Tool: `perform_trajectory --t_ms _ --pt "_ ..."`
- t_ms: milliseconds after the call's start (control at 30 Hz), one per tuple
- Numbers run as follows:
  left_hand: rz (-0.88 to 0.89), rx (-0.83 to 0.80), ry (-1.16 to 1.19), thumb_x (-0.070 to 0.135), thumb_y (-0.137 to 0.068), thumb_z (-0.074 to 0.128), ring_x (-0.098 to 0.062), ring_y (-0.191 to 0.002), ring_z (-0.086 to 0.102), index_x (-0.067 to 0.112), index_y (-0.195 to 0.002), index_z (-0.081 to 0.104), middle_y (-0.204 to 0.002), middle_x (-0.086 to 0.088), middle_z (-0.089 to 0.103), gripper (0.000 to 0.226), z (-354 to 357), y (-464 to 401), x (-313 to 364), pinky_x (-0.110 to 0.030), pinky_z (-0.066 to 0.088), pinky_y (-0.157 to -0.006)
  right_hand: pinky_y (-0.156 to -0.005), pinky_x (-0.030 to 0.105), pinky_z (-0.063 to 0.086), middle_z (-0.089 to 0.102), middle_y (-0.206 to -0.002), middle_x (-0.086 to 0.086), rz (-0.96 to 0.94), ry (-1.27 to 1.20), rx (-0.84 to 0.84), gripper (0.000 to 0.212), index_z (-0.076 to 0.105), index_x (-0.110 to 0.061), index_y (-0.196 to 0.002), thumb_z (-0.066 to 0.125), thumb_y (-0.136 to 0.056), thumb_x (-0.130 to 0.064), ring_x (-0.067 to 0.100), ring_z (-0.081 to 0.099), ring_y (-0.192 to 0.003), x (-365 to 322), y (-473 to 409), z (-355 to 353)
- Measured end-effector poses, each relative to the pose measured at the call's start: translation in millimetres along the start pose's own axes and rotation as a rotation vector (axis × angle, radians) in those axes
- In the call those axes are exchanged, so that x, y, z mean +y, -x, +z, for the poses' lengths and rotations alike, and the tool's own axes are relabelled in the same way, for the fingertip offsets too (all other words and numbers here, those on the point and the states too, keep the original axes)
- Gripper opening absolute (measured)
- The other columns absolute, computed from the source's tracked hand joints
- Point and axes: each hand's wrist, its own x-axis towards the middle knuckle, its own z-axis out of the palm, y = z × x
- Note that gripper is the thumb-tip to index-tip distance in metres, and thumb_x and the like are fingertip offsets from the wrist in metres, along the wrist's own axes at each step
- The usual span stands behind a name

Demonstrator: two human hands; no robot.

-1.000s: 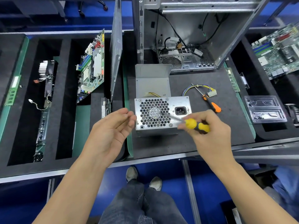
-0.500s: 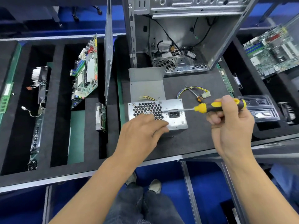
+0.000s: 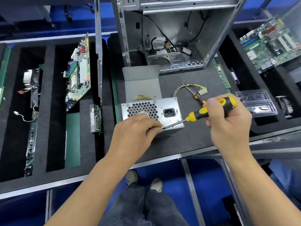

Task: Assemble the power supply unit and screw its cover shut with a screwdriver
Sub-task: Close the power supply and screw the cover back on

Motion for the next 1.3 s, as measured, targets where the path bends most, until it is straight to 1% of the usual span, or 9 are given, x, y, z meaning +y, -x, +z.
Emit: perform_trajectory --t_ms 233,367,500,700,867,933,1067,1200,1300 --pt "0.014 0.004 -0.008 0.023 -0.082 0.082 -0.014 -0.065 0.058 0.024 -0.086 0.080 -0.070 0.008 0.063 0.004 0 3 -1 -0.038 0.053 -0.056 -0.050 0.029 0.040 0.064 -0.066 -0.023 -0.032 0.068 -0.030 0.024 0.055 -0.020 -0.073 0.056 -0.092 -0.034 0.025 0.047 -0.053 -7 -1 4" --pt "0.020 0.010 -0.007 0.023 -0.083 0.081 -0.014 -0.066 0.059 0.024 -0.087 0.080 -0.070 0.008 0.063 0.004 1 3 -1 -0.038 0.054 -0.056 -0.052 0.016 0.039 0.063 -0.064 -0.026 -0.074 0.081 -0.091 0.022 0.055 -0.019 -0.073 0.056 -0.093 -0.029 0.011 0.054 -0.052 -11 0 4" --pt "0.035 0.018 -0.022 0.022 -0.082 0.082 -0.013 -0.066 0.057 0.024 -0.087 0.080 -0.070 0.010 0.060 0.005 2 3 -1 -0.035 0.052 -0.054 -0.060 0.012 0.045 0.063 -0.065 -0.019 -0.081 0.066 -0.209 0.020 0.057 -0.016 -0.074 0.061 -0.091 -0.025 0.005 0.070 -0.068 -22 -3 2" --pt "0.046 0.014 -0.044 0.022 -0.081 0.083 -0.012 -0.066 0.056 0.024 -0.086 0.079 -0.069 0.010 0.060 0.007 2 3 -3 -0.033 0.050 -0.053 -0.066 0.015 0.046 0.068 -0.086 -0.010 -0.082 0.173 -0.506 0.011 0.068 -0.022 -0.086 0.073 -0.085 -0.032 0.013 0.064 -0.078 -44 -17 -5" --pt "0.050 0.000 -0.043 0.023 -0.081 0.083 -0.012 -0.064 0.054 0.024 -0.086 0.078 -0.069 0.010 0.058 0.007 1 0 -5 -0.034 0.050 -0.052 -0.072 0.017 0.052 0.069 -0.081 -0.007 -0.158 0.375 -0.607 0.032 0.057 -0.030 -0.110 0.075 -0.084 -0.030 0.014 0.067 -0.075 -63 -27 -8" --pt "0.051 -0.011 -0.043 0.024 -0.082 0.082 -0.014 -0.065 0.056 0.024 -0.087 0.078 -0.070 0.009 0.059 0.006 1 1 -5 -0.036 0.050 -0.053 -0.064 0.025 0.050 0.064 -0.072 -0.008 -0.320 0.586 -0.618 0.025 0.058 -0.026 -0.103 0.069 -0.085 -0.039 0.014 0.061 -0.066 -71 -31 -3" --pt "0.028 -0.018 -0.026 0.026 -0.083 0.081 -0.015 -0.065 0.057 0.025 -0.087 0.077 -0.074 0.007 0.065 0.006 1 0 -4 -0.039 0.052 -0.058 -0.065 0.043 0.050 0.061 -0.077 0.000 -0.419 0.923 -0.704 0.048 0.051 -0.017 -0.088 0.044 -0.085 -0.064 0.031 0.058 -0.070 -91 -34 15" --pt "0.023 -0.019 -0.057 0.029 -0.082 0.082 -0.011 -0.062 0.049 0.026 -0.083 0.075 -0.068 0.013 0.056 0.007 0 -2 -3 -0.031 0.047 -0.054 -0.079 0.045 0.048 0.046 -0.098 -0.003 -0.377 0.840 -0.916 0.013 0.048 -0.021 -0.093 0.051 -0.092 -0.034 0.025 0.055 -0.088 -108 -37 23" --pt "0.015 -0.043 -0.063 0.031 -0.083 0.080 -0.011 -0.067 0.056 0.029 -0.087 0.077 -0.069 0.015 0.053 0.005 -1 -3 -3 -0.034 0.051 -0.057 -0.074 0.040 0.046 0.046 -0.087 0.001 -0.452 1.147 -0.878 0.023 0.045 -0.024 -0.089 0.044 -0.099 -0.044 0.033 0.054 -0.088 -112 -43 30"
